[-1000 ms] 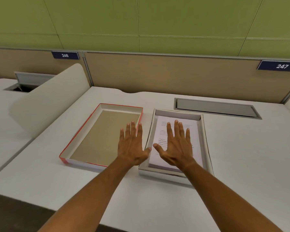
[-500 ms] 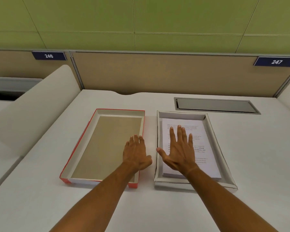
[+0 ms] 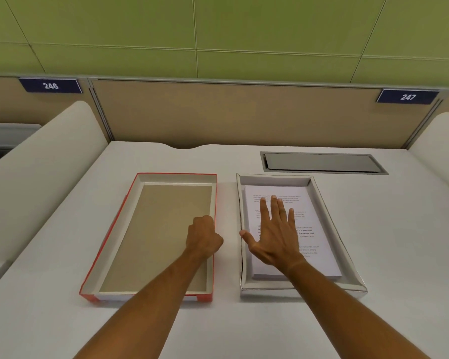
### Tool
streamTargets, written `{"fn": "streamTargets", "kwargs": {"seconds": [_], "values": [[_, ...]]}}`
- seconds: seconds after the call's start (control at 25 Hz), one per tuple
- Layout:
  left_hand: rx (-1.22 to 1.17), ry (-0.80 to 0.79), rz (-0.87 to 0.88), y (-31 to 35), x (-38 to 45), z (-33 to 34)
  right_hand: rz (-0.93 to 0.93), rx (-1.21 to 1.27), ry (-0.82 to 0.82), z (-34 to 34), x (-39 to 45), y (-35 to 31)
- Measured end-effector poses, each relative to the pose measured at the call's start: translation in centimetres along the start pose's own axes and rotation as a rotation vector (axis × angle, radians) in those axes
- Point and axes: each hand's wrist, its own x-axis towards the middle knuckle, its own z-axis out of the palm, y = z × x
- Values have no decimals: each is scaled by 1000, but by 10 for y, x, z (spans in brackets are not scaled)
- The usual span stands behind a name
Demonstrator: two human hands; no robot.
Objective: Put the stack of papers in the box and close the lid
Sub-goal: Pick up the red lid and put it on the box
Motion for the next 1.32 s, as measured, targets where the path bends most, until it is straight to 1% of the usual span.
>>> {"fn": "streamTargets", "kwargs": {"seconds": [0.08,0.16,0.28,0.36,0.4,0.52,0.6,0.64,0.76,0.8,0.84,0.92,1.0,1.08,1.2,1.32], "values": [[-72,32,-3,3,1,-13,-18,2,8,-1,5,-1],[-162,99,24,8,2,-37,-31,34,-3,-4,10,-3],[-387,168,27,16,7,-86,-24,161,-31,-11,17,-9],[-593,169,-3,18,3,-124,-4,319,-50,-18,20,-16],[-694,155,-14,19,0,-142,17,435,-45,-21,21,-19],[-982,122,-24,20,-14,-189,149,868,-10,-28,27,-30],[-1140,101,-27,17,-24,-212,244,1080,-81,-29,33,-38],[-1214,59,-21,18,-29,-220,299,1175,-141,-29,36,-40],[-1430,-163,-34,8,-38,-235,409,1519,-414,-29,40,-40],[-1440,-218,-47,2,-38,-236,430,1610,-492,-28,38,-39],[-1426,-251,-62,-4,-38,-237,451,1690,-521,-23,38,-37],[-1399,-271,-100,-14,-37,-234,491,1817,-484,-11,38,-29],[-1423,-255,-136,-21,-34,-227,516,1886,-443,-10,39,-14],[-1391,-210,-162,-26,-28,-219,526,1899,-395,-17,39,7],[-1172,-136,-170,-31,-8,-194,524,1861,-276,-26,39,47],[-1042,-180,-181,-20,3,-156,523,1770,-179,-36,35,81]]}}
